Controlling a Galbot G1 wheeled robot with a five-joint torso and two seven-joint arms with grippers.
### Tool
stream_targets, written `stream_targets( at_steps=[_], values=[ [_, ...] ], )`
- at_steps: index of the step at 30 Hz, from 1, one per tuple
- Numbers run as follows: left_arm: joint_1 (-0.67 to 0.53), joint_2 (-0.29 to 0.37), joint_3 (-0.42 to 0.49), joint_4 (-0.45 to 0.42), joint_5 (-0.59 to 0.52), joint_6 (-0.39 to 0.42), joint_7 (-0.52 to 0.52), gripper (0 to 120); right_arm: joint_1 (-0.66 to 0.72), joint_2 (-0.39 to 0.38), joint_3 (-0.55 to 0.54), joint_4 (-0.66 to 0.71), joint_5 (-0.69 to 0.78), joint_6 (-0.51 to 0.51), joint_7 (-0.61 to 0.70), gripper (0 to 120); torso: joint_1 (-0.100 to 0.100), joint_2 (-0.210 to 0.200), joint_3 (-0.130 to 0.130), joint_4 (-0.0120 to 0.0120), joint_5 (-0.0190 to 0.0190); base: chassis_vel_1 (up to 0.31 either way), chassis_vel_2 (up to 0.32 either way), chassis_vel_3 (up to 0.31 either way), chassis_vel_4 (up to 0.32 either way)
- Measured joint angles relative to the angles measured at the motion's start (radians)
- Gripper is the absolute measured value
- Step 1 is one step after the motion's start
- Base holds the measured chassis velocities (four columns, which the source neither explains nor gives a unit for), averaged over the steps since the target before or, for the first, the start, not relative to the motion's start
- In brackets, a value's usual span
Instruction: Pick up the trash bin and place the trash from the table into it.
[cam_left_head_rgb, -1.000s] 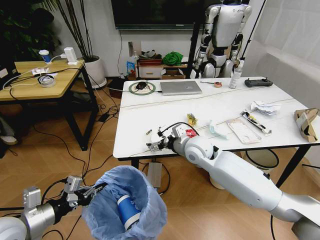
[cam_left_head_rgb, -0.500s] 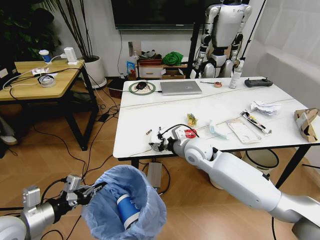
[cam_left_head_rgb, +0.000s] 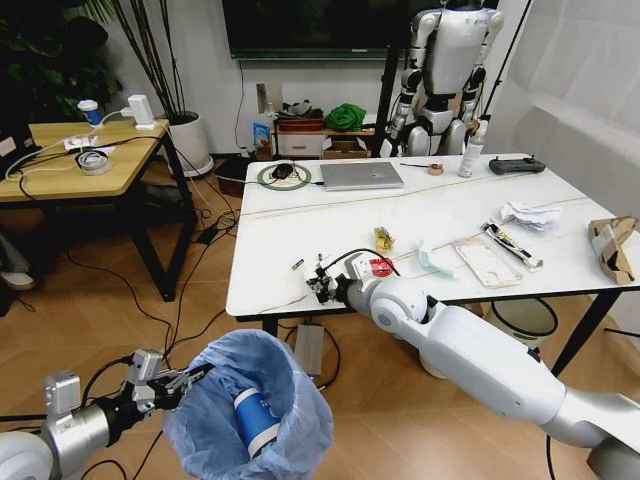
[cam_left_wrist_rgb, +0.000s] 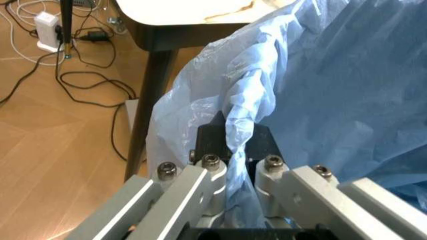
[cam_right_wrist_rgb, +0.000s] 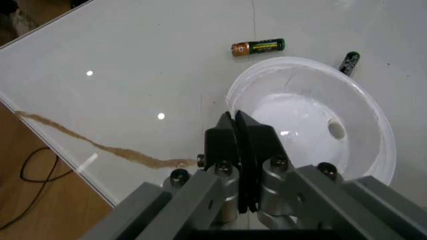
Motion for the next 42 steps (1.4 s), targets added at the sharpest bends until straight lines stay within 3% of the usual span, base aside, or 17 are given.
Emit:
stream_targets(
  at_steps=[8, 14, 21, 28, 38, 42],
  values=[
    [-0.003, 0.000, 0.003, -0.002, 0.000, 0.000, 0.000, 0, 0.001, -0.007, 0.001, -0.001, -0.001, 0.040, -0.023, 0, 0.000, 0.000, 0.000, 0.0000, 0.0000, 0.000, 0.000, 0.000, 0.000],
    [-0.003, 0.000, 0.004, -0.004, 0.000, 0.000, 0.000, 0, 0.008, -0.031, 0.023, 0.004, -0.004, 0.135, -0.098, 0, 0.000, 0.000, 0.000, -0.0001, 0.0000, 0.000, 0.000, 0.000, 0.000],
    [-0.003, 0.004, 0.005, -0.009, -0.003, 0.000, -0.001, 0, 0.022, -0.053, 0.028, 0.047, 0.027, 0.316, -0.237, 0, 0.000, 0.000, 0.000, -0.0001, 0.0000, 0.000, 0.000, 0.000, 0.000],
    [-0.001, 0.003, 0.002, -0.012, -0.005, 0.001, -0.002, 0, 0.060, -0.074, -0.040, 0.139, 0.078, 0.562, -0.504, 0, 0.000, 0.000, 0.000, 0.0001, -0.0001, 0.000, 0.000, 0.000, 0.000],
    [0.003, 0.001, -0.011, -0.019, -0.014, 0.001, -0.002, 0, 0.070, -0.091, -0.144, 0.173, 0.131, 0.703, -0.749, 0, 0.000, 0.000, 0.000, 0.0000, 0.0001, 0.000, 0.000, 0.000, 0.000],
    [0.003, -0.001, -0.011, -0.020, -0.014, 0.002, -0.003, 0, 0.061, -0.113, -0.157, 0.152, 0.114, 0.714, -0.941, 0, 0.000, 0.000, 0.000, 0.0000, 0.0000, 0.000, 0.000, 0.000, 0.000]
  ],
)
